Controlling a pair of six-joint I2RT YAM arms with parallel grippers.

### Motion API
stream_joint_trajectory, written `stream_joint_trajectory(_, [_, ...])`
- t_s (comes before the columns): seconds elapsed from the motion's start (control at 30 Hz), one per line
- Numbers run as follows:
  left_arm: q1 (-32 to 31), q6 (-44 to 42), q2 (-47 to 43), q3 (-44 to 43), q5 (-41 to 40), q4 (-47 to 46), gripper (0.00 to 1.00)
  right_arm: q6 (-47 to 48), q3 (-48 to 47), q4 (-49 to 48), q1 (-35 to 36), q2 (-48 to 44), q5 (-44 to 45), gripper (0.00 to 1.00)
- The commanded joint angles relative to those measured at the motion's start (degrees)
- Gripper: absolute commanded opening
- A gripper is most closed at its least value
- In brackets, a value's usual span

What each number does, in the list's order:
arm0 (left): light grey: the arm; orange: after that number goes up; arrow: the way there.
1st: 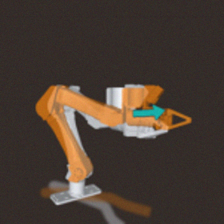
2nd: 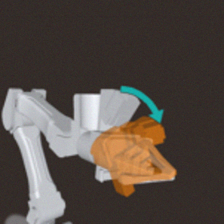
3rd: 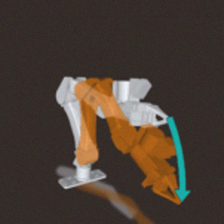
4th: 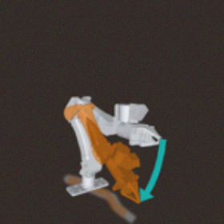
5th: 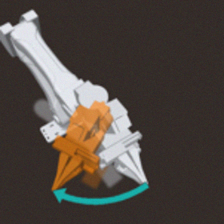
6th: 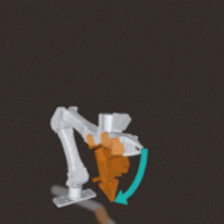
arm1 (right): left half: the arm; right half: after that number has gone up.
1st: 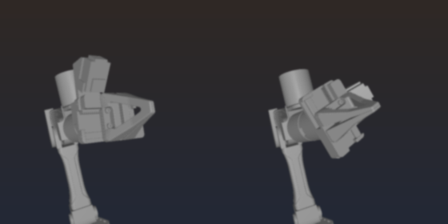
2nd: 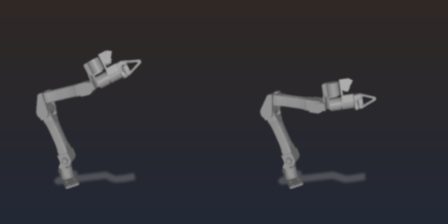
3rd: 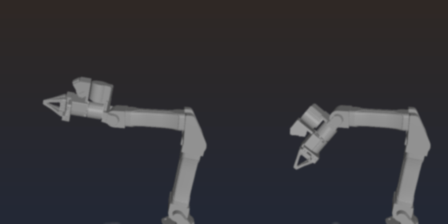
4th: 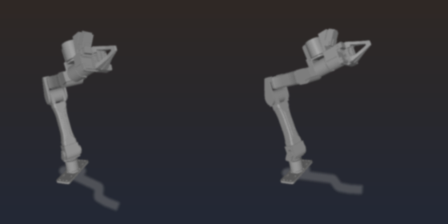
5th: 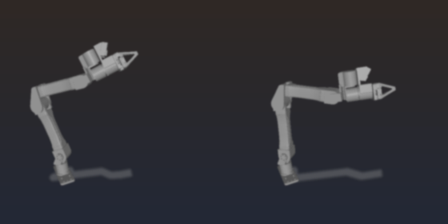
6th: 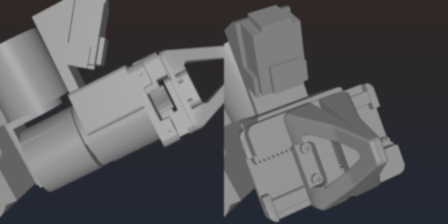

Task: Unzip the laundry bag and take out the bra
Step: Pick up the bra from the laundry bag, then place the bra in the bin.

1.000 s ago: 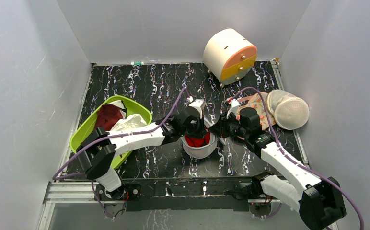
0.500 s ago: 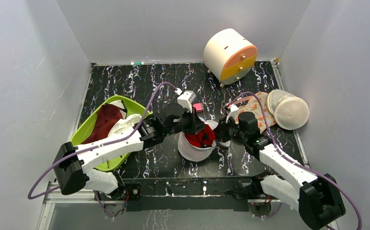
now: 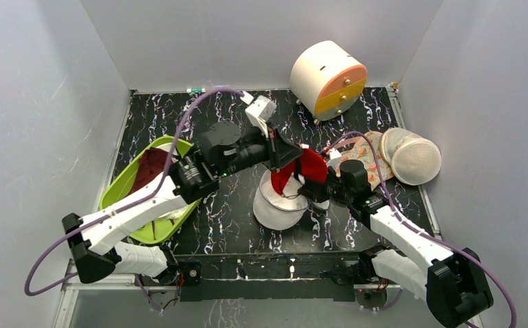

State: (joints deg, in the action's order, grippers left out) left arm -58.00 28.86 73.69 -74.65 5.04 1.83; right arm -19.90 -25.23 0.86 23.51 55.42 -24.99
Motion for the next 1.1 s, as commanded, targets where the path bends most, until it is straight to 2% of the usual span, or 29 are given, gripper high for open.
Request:
stream_joint_trajectory(0.0, [-0.3,-4.0,-4.6,-5.3,2.0,0.0,0.0,-1.0,0.3,-4.0,0.2,-1.6,1.5,0.0])
stream_joint_trajectory(0.17, [-0.3,-8.8,-7.8,-7.5,-1.3,2.3,0.0,-1.0,0.5,-3.4,0.2,-2.6,2.9,0.0])
stream_joint_trajectory(0.37, [-0.3,-15.7,-6.1,-17.0,-17.1,19.6,0.0,-0.3,0.1,-2.7,0.2,-3.1,3.3,0.0])
stream_joint_trajectory(0.6, [0.7,-19.5,-2.9,-23.1,-34.1,30.6,0.0,-0.3,0.1,-3.0,0.2,-2.8,4.1,0.0])
stream_joint_trajectory(0.73, [5.2,-18.5,0.0,-24.5,-34.5,36.0,0.0,-0.3,0.1,-3.2,0.2,-2.4,4.0,0.0])
stream_joint_trajectory(0.93, [18.2,-18.7,-3.2,-18.0,-30.0,35.2,0.0,-0.2,0.2,-2.2,0.2,-3.7,4.3,0.0])
stream_joint_trajectory(1.07, [28.0,-18.2,-2.6,-17.6,-26.6,40.5,0.0,-0.4,0.5,-2.1,0.2,-4.4,4.0,0.0])
